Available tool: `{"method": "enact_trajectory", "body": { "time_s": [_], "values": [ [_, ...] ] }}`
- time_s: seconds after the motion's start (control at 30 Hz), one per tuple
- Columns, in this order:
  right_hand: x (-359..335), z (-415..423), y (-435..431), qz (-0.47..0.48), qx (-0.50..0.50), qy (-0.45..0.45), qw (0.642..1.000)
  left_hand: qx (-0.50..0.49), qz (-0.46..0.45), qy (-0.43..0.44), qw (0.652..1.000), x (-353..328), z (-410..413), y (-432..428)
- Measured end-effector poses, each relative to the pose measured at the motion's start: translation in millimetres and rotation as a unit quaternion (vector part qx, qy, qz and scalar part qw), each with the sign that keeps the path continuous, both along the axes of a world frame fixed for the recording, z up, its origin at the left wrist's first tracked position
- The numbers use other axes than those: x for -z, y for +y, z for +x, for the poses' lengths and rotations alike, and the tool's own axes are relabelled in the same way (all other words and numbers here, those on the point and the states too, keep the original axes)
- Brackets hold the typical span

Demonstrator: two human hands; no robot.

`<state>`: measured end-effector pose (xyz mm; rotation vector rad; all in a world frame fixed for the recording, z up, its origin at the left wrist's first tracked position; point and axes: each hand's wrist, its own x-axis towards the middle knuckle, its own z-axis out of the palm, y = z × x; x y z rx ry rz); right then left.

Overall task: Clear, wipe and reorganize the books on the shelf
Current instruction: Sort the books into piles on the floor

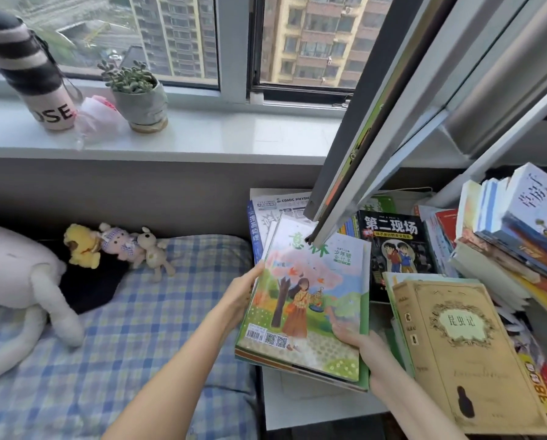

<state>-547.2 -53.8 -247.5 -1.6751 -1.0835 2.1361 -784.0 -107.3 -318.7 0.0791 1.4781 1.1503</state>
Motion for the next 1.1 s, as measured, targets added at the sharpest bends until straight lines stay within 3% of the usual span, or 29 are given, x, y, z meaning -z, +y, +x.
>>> {"method": "enact_trajectory", "body": {
  "time_s": [0.2,0.33,0.5,0.6,0.63,0.8,0.93,1.1],
  "values": [
    [-16.2,28.9,-10.6,-0.047,-0.001,0.046,0.998,-0.041,-0.063,0.084,0.994,-6.2,-8.8,25.1],
    [-26.7,41.5,-11.0,-0.082,0.019,0.078,0.993,-0.013,-0.08,0.135,0.987,-11.1,-10.3,41.9],
    [-45.4,36.2,-19.9,-0.103,0.033,0.077,0.991,-0.033,-0.074,0.035,0.996,-3.5,-15.9,56.7],
    [-54.7,34.7,-25.7,-0.126,0.044,0.063,0.989,-0.067,-0.087,0.056,0.992,83.4,-43.6,89.4],
    [-57.6,35.6,-27.5,-0.135,0.045,0.064,0.988,-0.07,-0.097,0.064,0.991,82.8,-45.2,92.1],
    [-76.1,40.9,-28.6,-0.157,0.063,0.071,0.983,-0.041,-0.071,0.032,0.996,-11.8,-19.5,65.9],
    [-94.2,44.0,-32.0,-0.172,0.055,0.067,0.981,-0.066,-0.067,0.071,0.993,3.4,-39.8,57.7],
    [-111.6,53.8,-34.3,-0.205,0.033,0.059,0.976,-0.022,-0.059,0.127,0.99,-24.9,-28.7,20.4]
  ]
}}
